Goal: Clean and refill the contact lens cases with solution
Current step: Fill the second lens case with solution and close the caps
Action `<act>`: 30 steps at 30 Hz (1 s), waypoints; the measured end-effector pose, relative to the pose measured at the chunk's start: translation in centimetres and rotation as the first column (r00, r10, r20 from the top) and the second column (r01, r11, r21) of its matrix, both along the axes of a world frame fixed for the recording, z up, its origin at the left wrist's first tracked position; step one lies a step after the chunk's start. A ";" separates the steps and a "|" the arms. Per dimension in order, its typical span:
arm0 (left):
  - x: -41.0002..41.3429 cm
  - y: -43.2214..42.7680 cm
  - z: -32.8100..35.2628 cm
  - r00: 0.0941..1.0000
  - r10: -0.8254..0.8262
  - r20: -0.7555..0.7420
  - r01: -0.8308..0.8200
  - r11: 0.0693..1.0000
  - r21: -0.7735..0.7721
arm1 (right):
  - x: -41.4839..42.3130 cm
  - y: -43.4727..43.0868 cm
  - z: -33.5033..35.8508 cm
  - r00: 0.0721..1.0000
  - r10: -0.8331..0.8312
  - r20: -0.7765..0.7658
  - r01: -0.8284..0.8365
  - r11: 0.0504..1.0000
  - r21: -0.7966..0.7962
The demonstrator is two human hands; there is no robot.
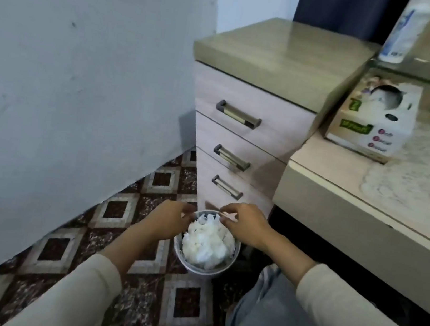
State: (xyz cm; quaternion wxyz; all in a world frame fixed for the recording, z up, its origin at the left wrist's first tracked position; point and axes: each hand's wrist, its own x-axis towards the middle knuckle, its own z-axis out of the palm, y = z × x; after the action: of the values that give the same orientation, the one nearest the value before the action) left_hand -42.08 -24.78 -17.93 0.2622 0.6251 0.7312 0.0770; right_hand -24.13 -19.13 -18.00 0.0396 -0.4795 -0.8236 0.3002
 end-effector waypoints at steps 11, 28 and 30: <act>12.4 2.7 13.5 0.920 -0.388 0.050 0.341 0.859 0.381 | 13.3 -3.8 14.9 0.997 -0.031 -0.069 0.056 0.912 0.406; 29.3 9.6 11.8 0.792 -0.607 -0.073 0.585 0.719 0.376 | 34.0 -5.2 14.2 0.774 -0.630 -0.062 0.598 0.695 0.398; 30.2 10.3 11.1 0.790 -0.603 -0.111 0.594 0.708 0.383 | 35.0 -5.2 13.6 0.734 -0.672 -0.099 0.650 0.651 0.392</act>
State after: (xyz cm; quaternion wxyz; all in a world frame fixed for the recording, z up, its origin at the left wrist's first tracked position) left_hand -11.89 -14.51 -6.78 0.1480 0.8667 0.4548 0.1418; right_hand 10.90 -24.32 -4.43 0.2206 -0.7354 -0.6362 0.0761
